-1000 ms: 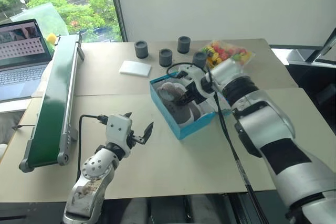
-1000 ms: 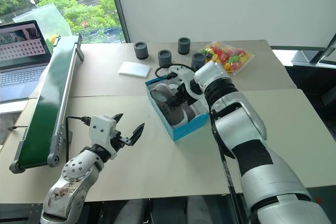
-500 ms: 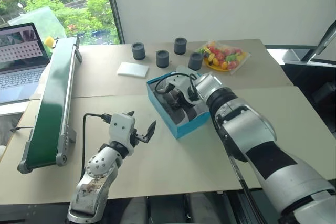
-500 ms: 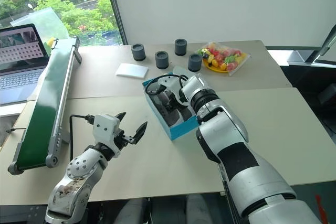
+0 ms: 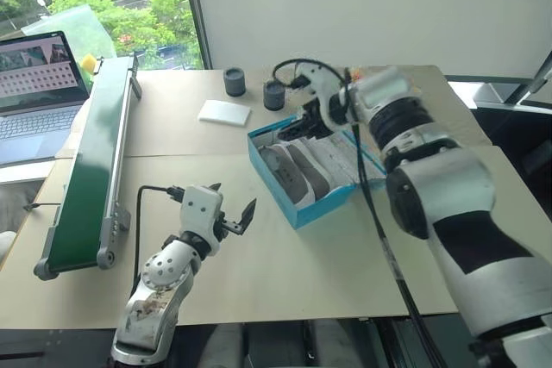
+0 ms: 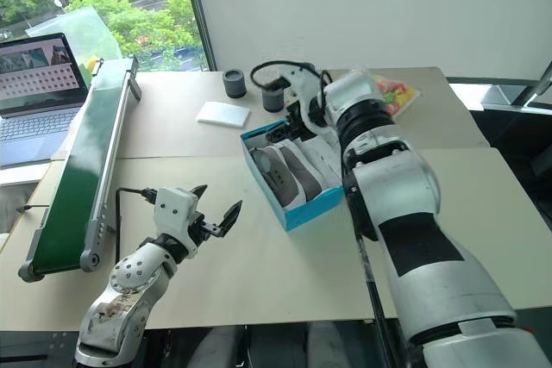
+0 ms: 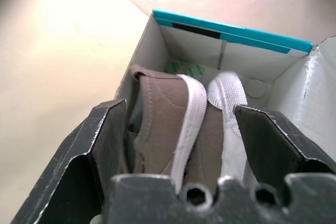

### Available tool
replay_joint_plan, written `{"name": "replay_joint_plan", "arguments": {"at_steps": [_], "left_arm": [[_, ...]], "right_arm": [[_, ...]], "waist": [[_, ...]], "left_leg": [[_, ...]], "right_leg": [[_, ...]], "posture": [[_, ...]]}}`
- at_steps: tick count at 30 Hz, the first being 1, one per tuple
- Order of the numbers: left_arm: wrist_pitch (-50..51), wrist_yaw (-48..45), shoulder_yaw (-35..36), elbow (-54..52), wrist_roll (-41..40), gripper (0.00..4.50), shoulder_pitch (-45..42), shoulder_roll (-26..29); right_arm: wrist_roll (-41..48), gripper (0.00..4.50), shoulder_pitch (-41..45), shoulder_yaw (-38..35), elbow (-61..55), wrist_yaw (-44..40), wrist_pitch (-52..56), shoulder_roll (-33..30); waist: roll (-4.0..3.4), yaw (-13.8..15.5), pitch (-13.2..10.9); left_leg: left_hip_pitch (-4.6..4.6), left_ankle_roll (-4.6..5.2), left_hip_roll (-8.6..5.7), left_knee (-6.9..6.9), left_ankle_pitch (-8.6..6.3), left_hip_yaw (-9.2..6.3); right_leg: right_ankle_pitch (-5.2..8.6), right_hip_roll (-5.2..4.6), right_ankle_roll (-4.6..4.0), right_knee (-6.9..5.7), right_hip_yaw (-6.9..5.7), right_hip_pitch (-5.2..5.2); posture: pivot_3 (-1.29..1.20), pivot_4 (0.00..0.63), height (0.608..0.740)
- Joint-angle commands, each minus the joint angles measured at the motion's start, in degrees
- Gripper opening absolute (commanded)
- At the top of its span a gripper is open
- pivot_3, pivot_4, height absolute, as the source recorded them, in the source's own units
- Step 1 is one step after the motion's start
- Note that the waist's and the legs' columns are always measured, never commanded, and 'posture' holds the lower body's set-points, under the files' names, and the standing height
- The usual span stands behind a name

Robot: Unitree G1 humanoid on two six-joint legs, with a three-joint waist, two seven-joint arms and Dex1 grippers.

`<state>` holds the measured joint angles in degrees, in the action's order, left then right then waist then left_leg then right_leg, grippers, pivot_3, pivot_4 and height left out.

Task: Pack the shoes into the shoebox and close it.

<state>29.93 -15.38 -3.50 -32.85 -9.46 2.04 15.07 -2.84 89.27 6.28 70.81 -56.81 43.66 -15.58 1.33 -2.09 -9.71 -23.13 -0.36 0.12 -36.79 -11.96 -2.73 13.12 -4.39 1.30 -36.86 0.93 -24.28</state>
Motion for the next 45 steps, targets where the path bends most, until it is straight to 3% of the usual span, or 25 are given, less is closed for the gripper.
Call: {"name": "replay_joint_plan", "arguments": {"at_steps": [1, 6, 9, 12, 17, 20, 23, 27, 29, 30, 33, 38, 45], "left_arm": [[-1.10, -1.24, 0.49, -0.58, -0.60, 4.50, -1.61, 0.76], [-0.86, -3.31, 0.74, 0.53, -1.40, 4.50, -3.13, 1.63], [-0.88, -4.28, 0.52, 1.29, -1.59, 4.50, -3.82, 2.14], [-0.79, -5.14, 0.92, 1.78, -1.95, 4.50, -4.44, 2.64], [-0.39, -6.19, 1.03, 2.09, -2.39, 4.50, -5.29, 3.37], [-0.16, -7.46, 0.26, 1.56, -2.78, 4.50, -5.33, 4.15], [-0.18, -10.73, 0.58, 0.24, -5.19, 4.50, -3.92, 5.58], [0.09, -15.78, 1.88, -0.25, -8.53, 4.50, -1.08, 9.47], [0.70, -18.81, 2.97, -0.56, -11.38, 4.50, 0.00, 11.42], [0.98, -21.67, 4.49, -0.43, -13.67, 4.50, 0.74, 13.37], [-0.17, -27.77, 7.36, 1.00, -16.24, 4.50, 2.07, 18.73], [-2.01, -31.81, 9.01, 4.45, -16.17, 4.50, 0.82, 23.64], [-2.24, -32.00, 8.20, 5.38, -15.93, 4.50, -1.44, 23.79]], "right_arm": [[3.59, 3.61, -1.67, 0.43, -11.68, -11.57, 5.45, -5.21], [7.49, 2.01, -21.09, 7.99, -44.12, -25.58, 9.79, -19.14], [9.92, 1.06, -34.15, 8.75, -61.18, -32.55, 2.34, -29.95], [18.20, 0.06, -44.26, 8.76, -73.41, -35.67, -0.25, -40.87], [18.34, 0.06, -54.82, 8.98, -78.58, -33.52, -2.67, -47.44], [12.75, 0.06, -58.48, 9.71, -74.80, -21.06, -0.83, -43.80], [13.28, 0.06, -60.48, 6.31, -73.85, -12.12, 6.07, -38.34], [18.12, 0.06, -65.18, -2.96, -78.61, -1.67, 14.17, -28.88], [25.12, 0.06, -68.14, -10.68, -85.51, 1.36, 19.70, -21.91], [28.78, 0.06, -68.65, -17.27, -87.41, 5.20, 23.47, -15.50], [32.11, 0.06, -69.12, -28.06, -88.13, 14.80, 27.36, -4.69], [30.12, 0.06, -73.74, -31.22, -85.07, 24.80, 25.07, 0.16], [30.15, 0.06, -77.14, -31.27, -83.21, 28.74, 22.22, -2.30]], "waist": [[0.00, 0.02, 0.00], [0.03, 0.66, 0.02], [-0.07, 1.33, -0.04], [-0.28, 1.23, -0.17], [-0.20, 0.55, -0.18], [-0.19, 0.47, -0.18], [-0.18, 0.76, -0.18], [-0.16, 1.23, -0.17], [-0.15, 1.38, -0.18], [-0.15, 1.41, -0.18], [-0.11, 1.26, -0.15], [-0.09, 1.72, -0.13], [-0.10, 0.42, -0.13]], "left_leg": [[-0.04, 0.00, -0.01, 0.00, 0.00, -0.01], [-0.05, 0.02, -0.03, -0.05, -0.02, -0.07], [-0.19, 0.02, -0.16, -0.11, -0.02, -0.15], [-0.22, 0.02, -0.19, -0.14, -0.02, -0.11], [0.27, 0.03, -0.04, -0.13, -0.03, -0.01], [0.32, 0.02, -0.03, -0.21, -0.01, 0.03], [0.31, 0.00, -0.05, -0.32, 0.01, 0.05], [0.19, 0.00, -0.05, -0.27, 0.01, 0.03], [0.09, 0.00, -0.08, -0.24, 0.01, 0.01], [-0.01, 0.00, -0.06, -0.24, 0.01, -0.03], [0.00, 0.01, -0.01, -0.24, 0.00, -0.04], [0.07, 0.00, -0.13, -0.28, 0.01, -0.06], [0.03, 0.00, -0.10, -0.20, 0.01, 0.06]], "right_leg": [[0.00, -0.01, 0.00, 0.01, -0.01, -0.02], [0.05, -0.04, 0.09, 0.11, -0.09, 0.11], [0.11, -0.12, 0.19, 0.10, -0.09, 0.04], [0.13, -0.16, 0.23, 0.11, -0.05, 0.00], [0.33, -0.01, 0.52, 0.10, 0.05, 0.38], [0.38, 0.00, 0.58, 0.08, 0.10, 0.43], [0.36, -0.01, 0.59, 0.05, 0.13, 0.46], [0.13, 0.00, 0.18, -0.04, 0.20, 0.28], [0.14, -0.02, 0.19, -0.03, 0.18, 0.18], [0.14, -0.02, 0.19, 0.00, 0.14, 0.13], [0.14, 0.02, 0.19, -0.02, 0.12, 0.14], [0.16, -0.04, 0.26, 0.08, 0.12, 0.28], [0.17, -0.02, 0.22, 0.01, 0.29, 0.16]], "posture": [[0.00, 0.150, 0.740], [0.00, 0.150, 0.740], [0.00, 0.150, 0.740], [0.00, 0.150, 0.740], [0.00, 0.150, 0.740], [0.00, 0.150, 0.740], [0.00, 0.150, 0.740], [0.00, 0.150, 0.740], [0.00, 0.150, 0.740], [0.00, 0.150, 0.740], [0.00, 0.150, 0.740], [0.00, 0.150, 0.740], [0.00, 0.150, 0.740]]}}
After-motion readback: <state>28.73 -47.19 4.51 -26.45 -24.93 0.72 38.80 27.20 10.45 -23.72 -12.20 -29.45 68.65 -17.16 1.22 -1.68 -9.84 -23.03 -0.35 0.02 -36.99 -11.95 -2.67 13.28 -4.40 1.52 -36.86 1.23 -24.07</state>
